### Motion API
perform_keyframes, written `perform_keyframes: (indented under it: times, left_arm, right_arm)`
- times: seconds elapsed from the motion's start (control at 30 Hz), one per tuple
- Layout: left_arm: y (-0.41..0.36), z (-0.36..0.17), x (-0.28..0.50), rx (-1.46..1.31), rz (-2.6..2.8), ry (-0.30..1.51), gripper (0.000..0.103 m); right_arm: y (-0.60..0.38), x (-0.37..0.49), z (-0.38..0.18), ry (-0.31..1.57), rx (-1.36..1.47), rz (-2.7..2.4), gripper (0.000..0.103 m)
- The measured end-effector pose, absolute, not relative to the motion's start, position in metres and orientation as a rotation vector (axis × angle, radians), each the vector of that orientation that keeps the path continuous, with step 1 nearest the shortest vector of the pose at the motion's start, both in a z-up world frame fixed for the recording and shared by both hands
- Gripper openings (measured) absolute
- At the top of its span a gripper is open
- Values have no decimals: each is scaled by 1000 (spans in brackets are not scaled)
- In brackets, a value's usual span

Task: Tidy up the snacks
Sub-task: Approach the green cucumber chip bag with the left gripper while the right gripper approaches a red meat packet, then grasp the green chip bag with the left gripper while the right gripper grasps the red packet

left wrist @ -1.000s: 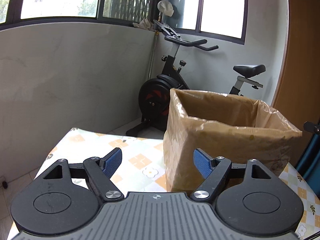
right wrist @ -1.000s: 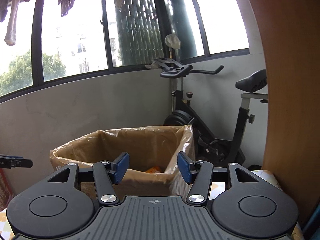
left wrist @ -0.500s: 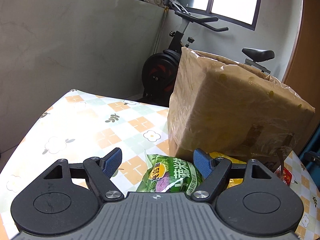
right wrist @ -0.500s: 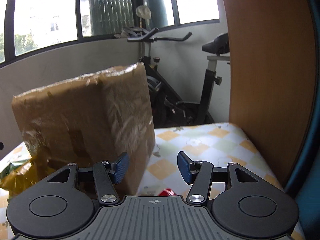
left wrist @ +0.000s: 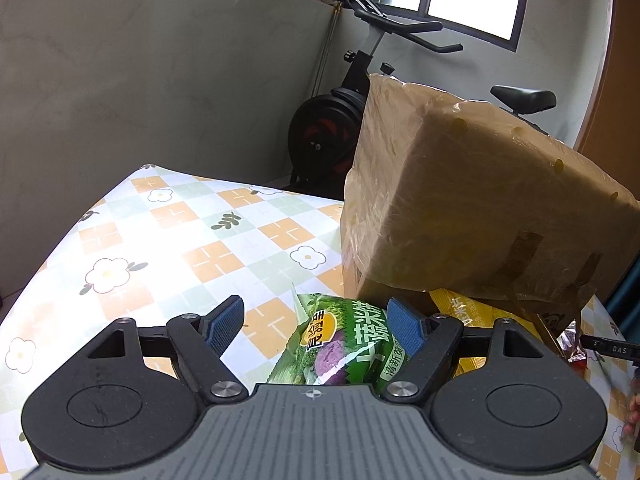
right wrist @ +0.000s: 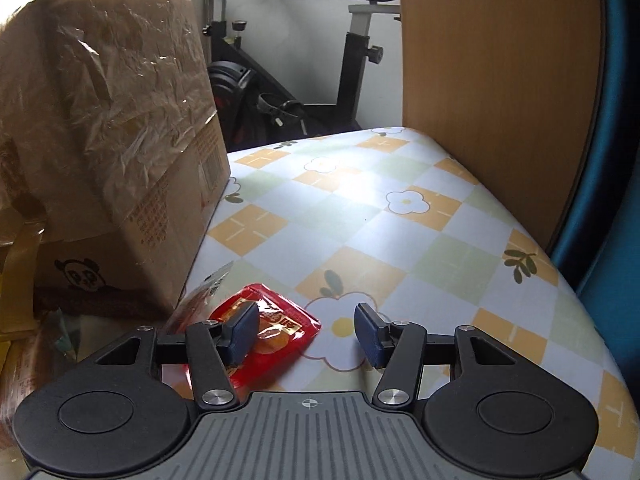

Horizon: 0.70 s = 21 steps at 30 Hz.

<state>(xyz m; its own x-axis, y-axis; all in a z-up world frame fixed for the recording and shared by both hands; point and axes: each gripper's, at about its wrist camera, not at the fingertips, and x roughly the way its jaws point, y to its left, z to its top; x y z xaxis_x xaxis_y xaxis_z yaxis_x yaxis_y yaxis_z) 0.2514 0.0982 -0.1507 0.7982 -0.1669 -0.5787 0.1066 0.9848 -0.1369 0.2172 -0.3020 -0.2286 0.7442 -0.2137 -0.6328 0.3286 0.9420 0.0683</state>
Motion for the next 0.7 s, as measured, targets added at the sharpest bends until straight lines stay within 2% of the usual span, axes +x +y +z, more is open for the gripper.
perform_keyframes:
  times: [0.07,0.33,0.7]
  left_arm:
    - [97,-151,251,-93,-150,630,81]
    - [99,-152,249,-95,-149,630,81]
    - [100,-160,250,-114,-139,646,81]
  right_arm:
    - [-300,225,-230,667,191,-306,55]
    - [-275,233,-230,662,125,-226,59]
    - [-260,225,-239,671,34,-203,59]
